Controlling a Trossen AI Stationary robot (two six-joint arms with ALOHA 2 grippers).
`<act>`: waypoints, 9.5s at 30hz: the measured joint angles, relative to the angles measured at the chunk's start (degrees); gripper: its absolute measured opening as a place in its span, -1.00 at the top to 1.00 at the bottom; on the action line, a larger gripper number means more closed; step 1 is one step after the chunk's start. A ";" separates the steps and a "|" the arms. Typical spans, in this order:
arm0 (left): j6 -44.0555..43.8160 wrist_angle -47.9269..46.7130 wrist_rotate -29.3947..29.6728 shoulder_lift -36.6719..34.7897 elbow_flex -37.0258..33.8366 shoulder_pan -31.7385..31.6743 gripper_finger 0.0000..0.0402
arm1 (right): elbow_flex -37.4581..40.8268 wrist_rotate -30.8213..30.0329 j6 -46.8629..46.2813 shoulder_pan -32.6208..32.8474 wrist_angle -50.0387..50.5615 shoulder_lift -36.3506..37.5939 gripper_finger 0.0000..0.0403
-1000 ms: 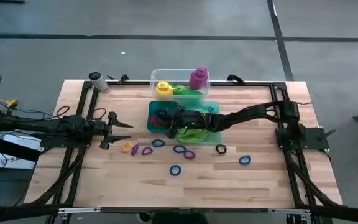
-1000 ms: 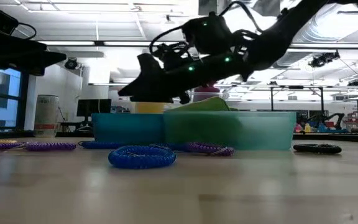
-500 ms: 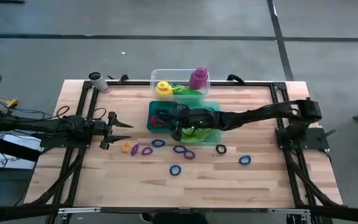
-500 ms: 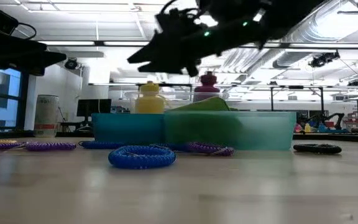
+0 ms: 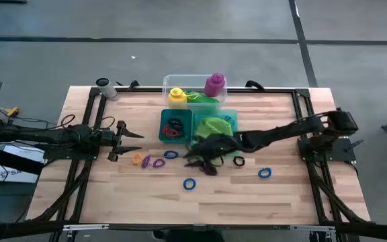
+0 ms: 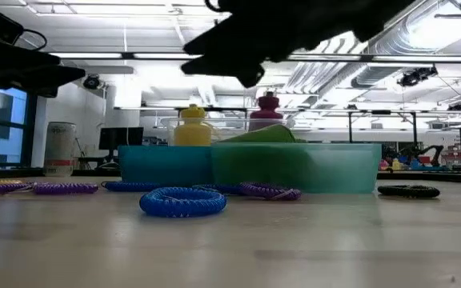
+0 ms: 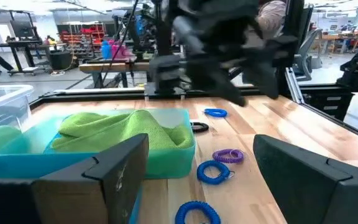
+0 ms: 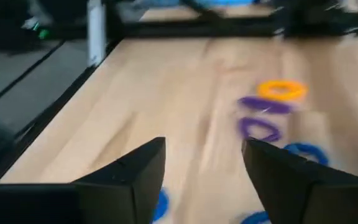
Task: Pick & Place Sports Items
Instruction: Put the blue spring keychain into the blue bin, then put the right purple spring keychain into the blue bin
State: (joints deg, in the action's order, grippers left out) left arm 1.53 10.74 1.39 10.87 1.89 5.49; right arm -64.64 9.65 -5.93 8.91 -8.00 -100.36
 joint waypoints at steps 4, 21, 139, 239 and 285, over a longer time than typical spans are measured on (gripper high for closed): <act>0.01 0.01 0.00 -0.01 0.00 -0.01 -0.18 | 0.00 -1.45 1.83 3.23 2.32 0.00 0.21; 0.00 0.01 0.00 -0.01 0.01 0.00 -0.18 | -0.02 -9.62 2.36 8.87 -2.09 -3.72 0.27; 0.01 0.02 -0.02 0.01 0.00 0.00 -0.18 | -0.02 -25.89 -1.80 -10.48 -15.08 -8.79 0.99; 0.00 0.02 -0.02 -0.01 0.00 0.01 -0.18 | -0.02 -20.16 -18.23 10.24 17.62 -4.45 -0.22; 0.01 0.01 0.00 0.01 0.00 -0.01 -0.18 | -0.07 -19.99 -19.33 10.45 14.98 -15.17 0.68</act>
State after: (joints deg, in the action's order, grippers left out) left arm 1.54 10.76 1.39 10.87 1.89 5.48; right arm -64.71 -10.34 -25.26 19.36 6.98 -115.52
